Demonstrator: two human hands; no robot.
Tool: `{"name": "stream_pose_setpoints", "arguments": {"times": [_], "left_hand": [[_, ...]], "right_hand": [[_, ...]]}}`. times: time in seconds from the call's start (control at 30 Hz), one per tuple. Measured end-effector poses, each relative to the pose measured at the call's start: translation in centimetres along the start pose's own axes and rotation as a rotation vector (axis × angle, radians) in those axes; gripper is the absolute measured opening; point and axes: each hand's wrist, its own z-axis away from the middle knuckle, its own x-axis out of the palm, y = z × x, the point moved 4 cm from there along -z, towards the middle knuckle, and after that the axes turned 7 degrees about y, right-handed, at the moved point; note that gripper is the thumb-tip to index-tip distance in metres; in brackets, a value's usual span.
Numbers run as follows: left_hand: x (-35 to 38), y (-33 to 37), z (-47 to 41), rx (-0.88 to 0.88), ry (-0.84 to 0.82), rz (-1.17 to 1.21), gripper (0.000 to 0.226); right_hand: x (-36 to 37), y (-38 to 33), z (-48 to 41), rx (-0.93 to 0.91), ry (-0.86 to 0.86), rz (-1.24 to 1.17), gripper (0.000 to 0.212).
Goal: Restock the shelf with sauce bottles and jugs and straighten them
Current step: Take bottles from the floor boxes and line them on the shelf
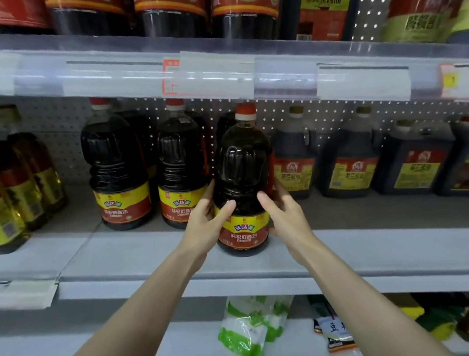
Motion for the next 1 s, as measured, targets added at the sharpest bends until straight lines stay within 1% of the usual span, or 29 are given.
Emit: {"name": "stream_pose_setpoints", "arguments": {"times": [0.1,0.23,0.5,0.63,1.0], "left_hand": [[-0.1,-0.3,0.0,-0.022,0.017,0.0,0.052],[-0.3,-0.9,-0.5,-0.043,0.018,-0.011,0.054],[0.3,-1.1,-2.1,-0.032,0.05,-0.029,0.061],[0.4,-1.4,-3.0,-0.048,0.07,-0.03,0.064],[0.9,-2.0,-4.9,-0.037,0.103,-0.015,0.061]], "right_hand": [[0.2,0.6,0.1,0.02,0.002,-0.021,0.055],[0.2,0.8,-0.2,0.02,0.002,-0.043,0.053],[0.6,1.8,-2.2,0.08,0.029,-0.068,0.059],[0.8,2.1,-3.4,0.095,0.056,-0.082,0.057],[1.2,3.0,-6.1,0.061,0.029,-0.041,0.06]]}}
